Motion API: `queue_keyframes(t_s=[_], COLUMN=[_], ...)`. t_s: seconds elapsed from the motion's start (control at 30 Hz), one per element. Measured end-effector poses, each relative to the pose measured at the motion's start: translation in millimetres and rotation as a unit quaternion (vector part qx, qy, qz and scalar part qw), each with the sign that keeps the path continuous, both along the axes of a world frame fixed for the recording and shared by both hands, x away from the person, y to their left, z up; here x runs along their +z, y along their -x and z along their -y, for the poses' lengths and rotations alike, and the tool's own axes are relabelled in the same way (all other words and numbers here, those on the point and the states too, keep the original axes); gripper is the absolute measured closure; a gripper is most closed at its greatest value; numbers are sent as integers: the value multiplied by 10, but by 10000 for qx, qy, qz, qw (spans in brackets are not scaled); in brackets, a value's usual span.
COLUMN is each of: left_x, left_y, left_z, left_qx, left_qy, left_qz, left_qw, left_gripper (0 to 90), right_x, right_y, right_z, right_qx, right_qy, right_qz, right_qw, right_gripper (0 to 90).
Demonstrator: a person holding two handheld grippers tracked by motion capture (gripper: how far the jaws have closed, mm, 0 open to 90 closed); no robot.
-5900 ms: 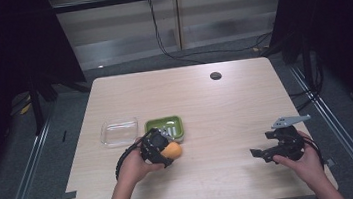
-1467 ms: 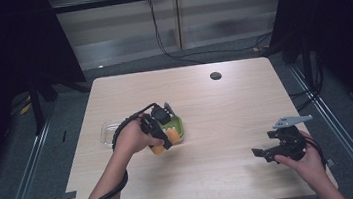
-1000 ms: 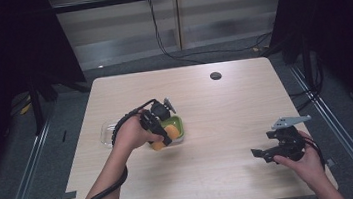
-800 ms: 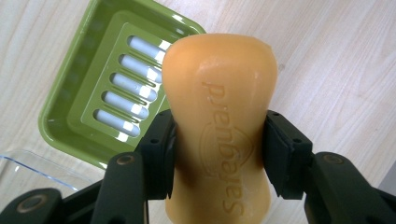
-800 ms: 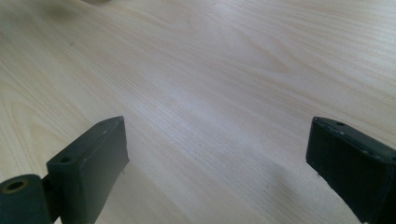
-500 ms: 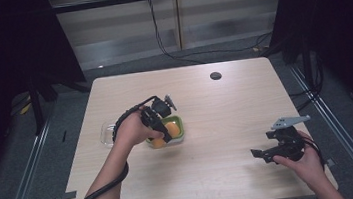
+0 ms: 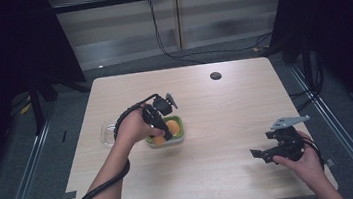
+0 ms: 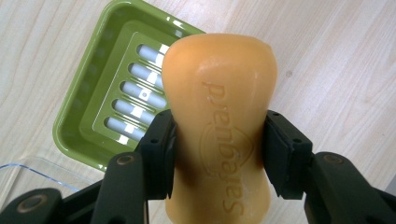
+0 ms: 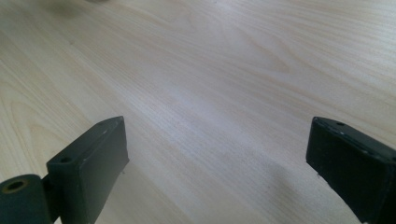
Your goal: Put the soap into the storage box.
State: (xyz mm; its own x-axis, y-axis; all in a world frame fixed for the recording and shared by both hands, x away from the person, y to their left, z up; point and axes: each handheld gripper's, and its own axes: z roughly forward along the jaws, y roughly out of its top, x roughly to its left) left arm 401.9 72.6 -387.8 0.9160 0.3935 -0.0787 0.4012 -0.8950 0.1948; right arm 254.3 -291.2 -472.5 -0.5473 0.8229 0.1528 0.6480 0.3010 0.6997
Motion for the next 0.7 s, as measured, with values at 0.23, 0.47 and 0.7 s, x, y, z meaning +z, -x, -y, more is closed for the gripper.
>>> queue_keyframes(t_s=[0.23, 0.47, 0.7], left_x=[-15, 4, -13], left_y=[-31, -63, -81], left_z=[-4, -2, 7], left_qx=[103, 143, 130], left_qy=[53, 43, 12], left_qz=[25, 31, 85], left_qw=[9999, 9999, 9999], left_gripper=[500, 501, 501], right_x=[-3, -3, -5], right_y=[0, -2, -2], right_z=[-2, -6, -10], right_qx=[0, -1, 6], right_qy=[0, 3, 11], right_qz=[-17, -15, -8], right_qw=[10000, 10000, 10000], right_gripper=[50, 50, 50])
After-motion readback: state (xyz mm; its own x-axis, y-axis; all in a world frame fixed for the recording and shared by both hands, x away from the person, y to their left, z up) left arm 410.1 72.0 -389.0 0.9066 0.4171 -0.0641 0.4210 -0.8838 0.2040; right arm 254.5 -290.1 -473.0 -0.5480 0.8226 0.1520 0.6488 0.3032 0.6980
